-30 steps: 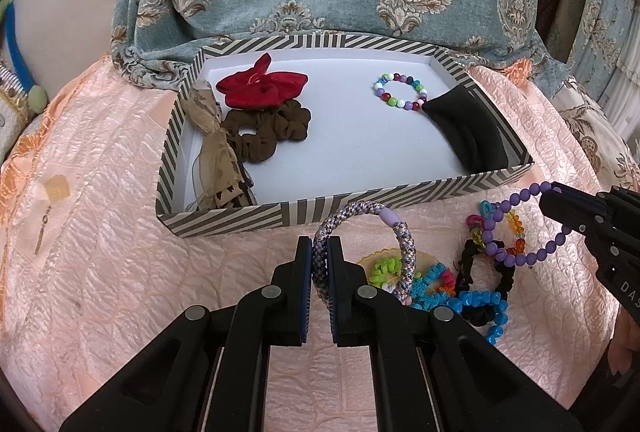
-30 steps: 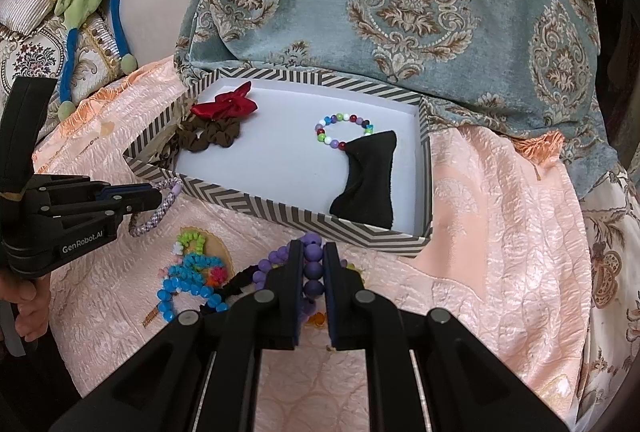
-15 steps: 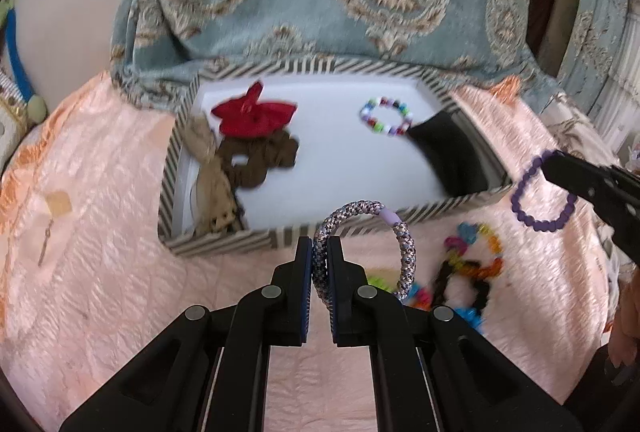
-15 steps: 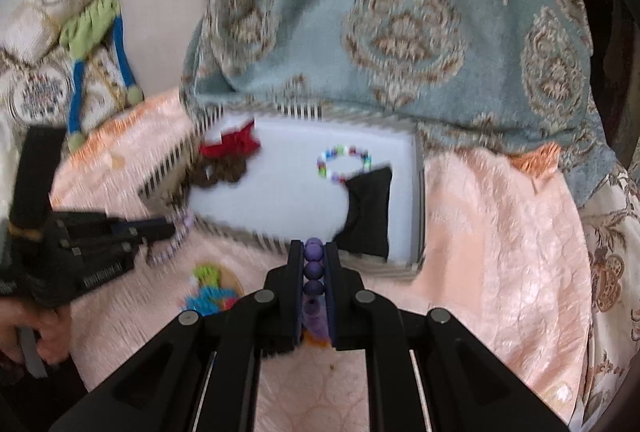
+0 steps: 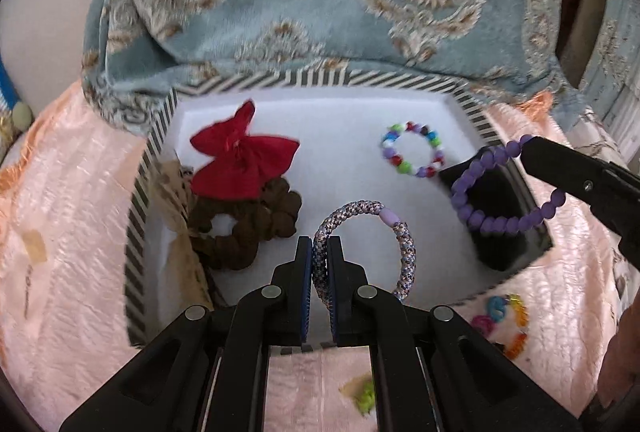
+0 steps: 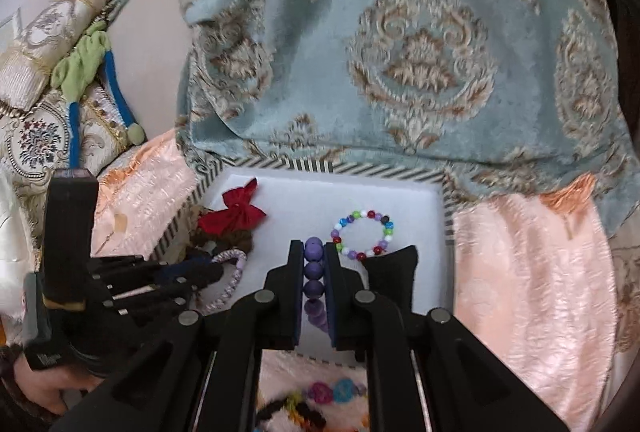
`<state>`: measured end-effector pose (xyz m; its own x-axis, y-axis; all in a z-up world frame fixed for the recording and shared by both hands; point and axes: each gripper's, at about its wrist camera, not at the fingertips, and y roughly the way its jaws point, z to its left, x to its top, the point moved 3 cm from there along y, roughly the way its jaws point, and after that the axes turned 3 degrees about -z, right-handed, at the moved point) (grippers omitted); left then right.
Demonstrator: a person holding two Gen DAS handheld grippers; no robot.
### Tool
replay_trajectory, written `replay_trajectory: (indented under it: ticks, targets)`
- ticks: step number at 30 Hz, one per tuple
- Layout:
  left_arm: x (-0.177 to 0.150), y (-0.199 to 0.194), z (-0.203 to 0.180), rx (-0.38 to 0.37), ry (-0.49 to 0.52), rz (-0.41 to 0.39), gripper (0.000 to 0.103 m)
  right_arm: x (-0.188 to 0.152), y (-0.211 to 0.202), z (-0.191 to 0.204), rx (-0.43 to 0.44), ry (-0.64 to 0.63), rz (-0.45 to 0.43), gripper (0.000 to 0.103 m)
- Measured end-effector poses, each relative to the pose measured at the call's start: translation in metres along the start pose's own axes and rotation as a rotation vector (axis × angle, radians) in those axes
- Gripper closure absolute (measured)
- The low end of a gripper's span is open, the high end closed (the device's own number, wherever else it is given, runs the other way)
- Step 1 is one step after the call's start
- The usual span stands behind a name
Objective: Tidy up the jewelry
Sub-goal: 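Lower the silver bangle and purple bracelet into the striped box and open both tools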
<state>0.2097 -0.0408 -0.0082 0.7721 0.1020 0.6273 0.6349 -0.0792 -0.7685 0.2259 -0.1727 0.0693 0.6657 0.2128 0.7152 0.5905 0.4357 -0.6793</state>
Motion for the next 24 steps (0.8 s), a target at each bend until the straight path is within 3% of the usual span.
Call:
replay_trajectory:
  ticks: [12,19,24]
  targets:
    - [-0.006,0.032,0.008,0.073,0.002,0.06,0.103,0.002,0.069,0.008,0.084,0.056,0.094,0.094]
    - [-0.005,0.034,0.005,0.082,0.006,0.053,0.103,-0.018,0.103,-0.024,0.016,0.123,0.2,0.094]
    - [-0.004,0.03,0.009,0.057,-0.026,0.047,0.102,-0.017,0.099,-0.032,0.03,0.142,0.196,0.087]
